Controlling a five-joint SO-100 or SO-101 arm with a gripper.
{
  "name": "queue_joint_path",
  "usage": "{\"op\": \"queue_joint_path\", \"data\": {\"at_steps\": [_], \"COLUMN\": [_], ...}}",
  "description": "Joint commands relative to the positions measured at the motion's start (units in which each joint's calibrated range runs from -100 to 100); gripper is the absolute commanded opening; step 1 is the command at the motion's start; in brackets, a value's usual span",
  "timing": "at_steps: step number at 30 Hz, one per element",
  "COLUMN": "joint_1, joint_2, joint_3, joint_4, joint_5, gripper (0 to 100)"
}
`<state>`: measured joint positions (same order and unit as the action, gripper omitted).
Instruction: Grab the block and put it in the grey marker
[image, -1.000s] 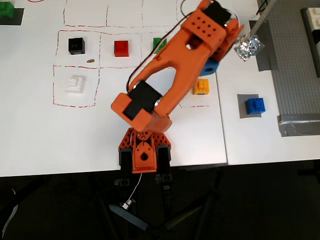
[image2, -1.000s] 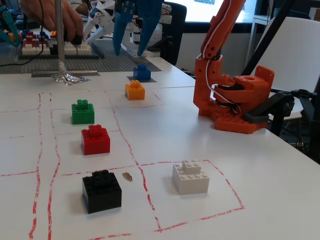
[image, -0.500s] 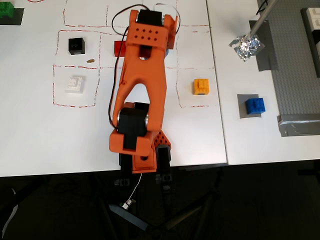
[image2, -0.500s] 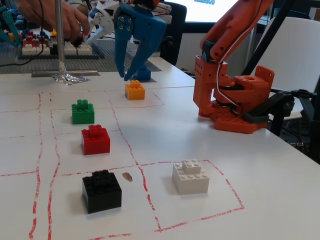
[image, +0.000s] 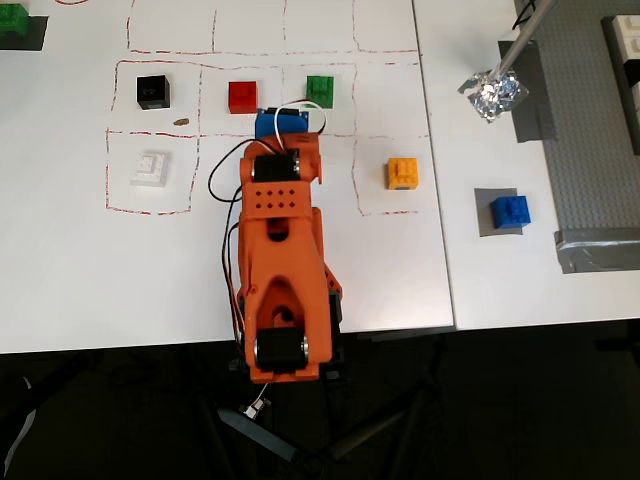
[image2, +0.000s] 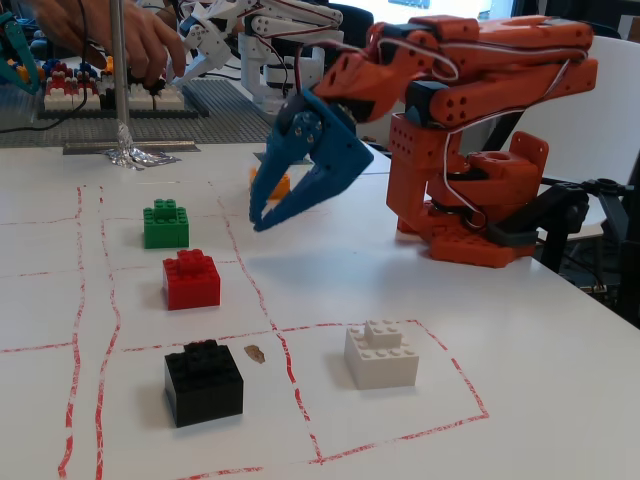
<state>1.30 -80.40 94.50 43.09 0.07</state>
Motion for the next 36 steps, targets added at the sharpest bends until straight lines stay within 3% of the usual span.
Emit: {"op": "queue_joint_path", "data": {"at_steps": [1, 19, 36], "joint_1": [-2.0, -0.7, -1.2], "joint_2": [-4.6, -19.2, -19.2], "joint_3": [0.6, 5.2, 5.2], "joint_4": [-2.3, 8.2, 8.3], "joint_5": [-1.0, -1.4, -0.8], "gripper": [0, 0, 0]}}
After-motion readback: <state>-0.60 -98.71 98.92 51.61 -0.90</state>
